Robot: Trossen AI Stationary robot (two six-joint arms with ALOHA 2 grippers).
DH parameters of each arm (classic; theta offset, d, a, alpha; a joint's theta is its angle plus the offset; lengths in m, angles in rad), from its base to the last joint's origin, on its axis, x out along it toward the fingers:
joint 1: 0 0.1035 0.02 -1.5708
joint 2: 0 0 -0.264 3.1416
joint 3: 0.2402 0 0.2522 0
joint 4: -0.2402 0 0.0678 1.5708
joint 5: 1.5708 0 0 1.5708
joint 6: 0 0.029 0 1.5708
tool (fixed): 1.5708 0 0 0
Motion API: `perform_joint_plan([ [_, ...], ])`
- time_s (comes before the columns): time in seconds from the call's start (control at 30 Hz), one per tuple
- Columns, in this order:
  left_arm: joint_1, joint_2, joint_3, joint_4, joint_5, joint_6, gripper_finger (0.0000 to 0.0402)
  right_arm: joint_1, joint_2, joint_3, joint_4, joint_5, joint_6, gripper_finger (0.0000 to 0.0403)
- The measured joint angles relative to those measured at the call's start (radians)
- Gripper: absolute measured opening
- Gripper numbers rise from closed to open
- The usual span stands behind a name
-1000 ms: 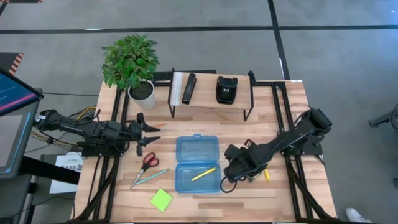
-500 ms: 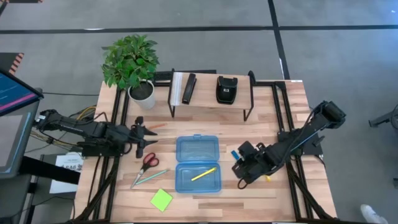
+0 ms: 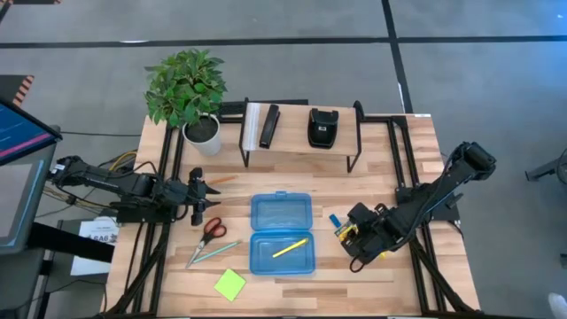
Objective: Pack school essentials
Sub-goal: Put the yellow box of crayons into the blue supply box
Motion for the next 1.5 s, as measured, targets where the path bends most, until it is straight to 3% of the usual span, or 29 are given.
perform_joint_plan([
  [0.17, 0.0, 0.0, 0.0, 0.0, 0.0, 0.0, 0.0144, 0.007, 0.001, 0.0, 0.007, -0.052, -0.063, 0.0364],
  [0.23, 0.0, 0.0, 0.0, 0.0, 0.0, 0.0, 0.0144, 0.007, 0.001, -0.005, 0.021, -0.057, -0.064, 0.0389],
  [0.6, 0.0, 0.0, 0.0, 0.0, 0.0, 0.0, 0.0144, -0.048, -0.024, -0.145, 0.218, -0.269, -0.138, 0.0397],
  [0.93, 0.0, 0.0, 0.0, 0.0, 0.0, 0.0, 0.0144, -0.118, -0.092, -0.289, 0.341, -0.341, -0.197, 0.04],
  [1.5, 0.0, 0.0, 0.0, 0.0, 0.0, 0.0, 0.0144, -0.141, -0.098, -0.376, 0.54, -0.384, -0.251, 0.04],
])
